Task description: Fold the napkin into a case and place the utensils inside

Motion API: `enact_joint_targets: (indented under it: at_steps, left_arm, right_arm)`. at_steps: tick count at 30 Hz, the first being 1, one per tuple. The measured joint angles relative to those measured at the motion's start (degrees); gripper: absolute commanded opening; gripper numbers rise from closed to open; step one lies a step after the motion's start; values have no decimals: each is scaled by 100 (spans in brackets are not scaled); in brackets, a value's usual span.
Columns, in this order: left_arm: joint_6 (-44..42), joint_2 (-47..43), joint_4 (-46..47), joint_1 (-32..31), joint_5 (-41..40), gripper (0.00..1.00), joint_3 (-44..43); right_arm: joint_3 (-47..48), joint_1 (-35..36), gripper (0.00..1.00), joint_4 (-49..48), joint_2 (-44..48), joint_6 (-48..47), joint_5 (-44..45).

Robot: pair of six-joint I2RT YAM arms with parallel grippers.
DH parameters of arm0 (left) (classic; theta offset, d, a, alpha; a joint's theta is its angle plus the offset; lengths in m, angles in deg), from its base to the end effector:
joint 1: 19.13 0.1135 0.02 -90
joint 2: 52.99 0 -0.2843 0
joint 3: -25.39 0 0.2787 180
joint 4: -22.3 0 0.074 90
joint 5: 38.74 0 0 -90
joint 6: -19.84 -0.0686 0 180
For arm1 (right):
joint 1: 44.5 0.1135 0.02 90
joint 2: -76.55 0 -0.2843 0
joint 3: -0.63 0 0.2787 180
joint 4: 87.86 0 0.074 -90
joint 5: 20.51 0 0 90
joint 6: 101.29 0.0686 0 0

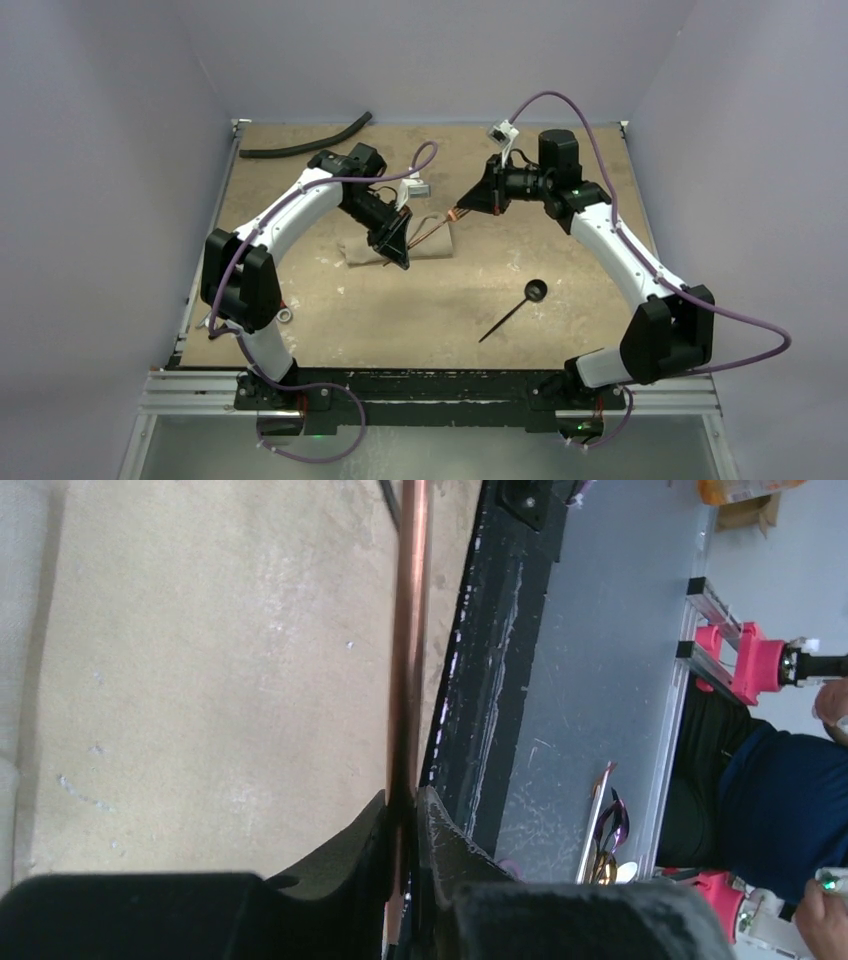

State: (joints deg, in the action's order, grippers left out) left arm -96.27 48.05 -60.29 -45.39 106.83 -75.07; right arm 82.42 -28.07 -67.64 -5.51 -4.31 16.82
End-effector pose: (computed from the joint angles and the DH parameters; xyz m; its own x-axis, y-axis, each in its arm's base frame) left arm 0.3037 -0.2129 0.2777 -0.6508 0.5985 -0.4672 0.6955 0.2230 -0.6831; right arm 0.3373 0.1563 0.3533 -0.4409 -0.0532 -0.8960 -0.8386 0.3802 0.3901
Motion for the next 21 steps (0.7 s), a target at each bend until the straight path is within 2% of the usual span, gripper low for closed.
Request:
enact_joint_targets:
  at_steps: [2, 4, 6, 9, 14, 21]
  left_arm:
    - [22, 0, 20, 0, -103, 36, -22]
    - [103, 0, 98, 33, -236, 64, -50]
    - [254, -7, 260, 105, -424, 72, -76]
    - [433, -50, 492, 306, -796, 73, -92]
    - [264, -63, 599, 800, -1534, 72, -354]
    - [-234, -61, 1154, 1270, -2815, 54, -13]
  right_arm:
    - [-83, 4, 0, 15, 87, 125, 184]
    - [-192, 15, 0, 22, 201, 330, 542]
    - [-317, 15, 0, 48, 310, 566, 970]
    - [-533, 0, 0, 192, 459, 855, 1628]
    - [-632, -13, 0, 857, 535, 1132, 2756]
    - [-625, -37, 0, 1078, 376, 1351, 3491]
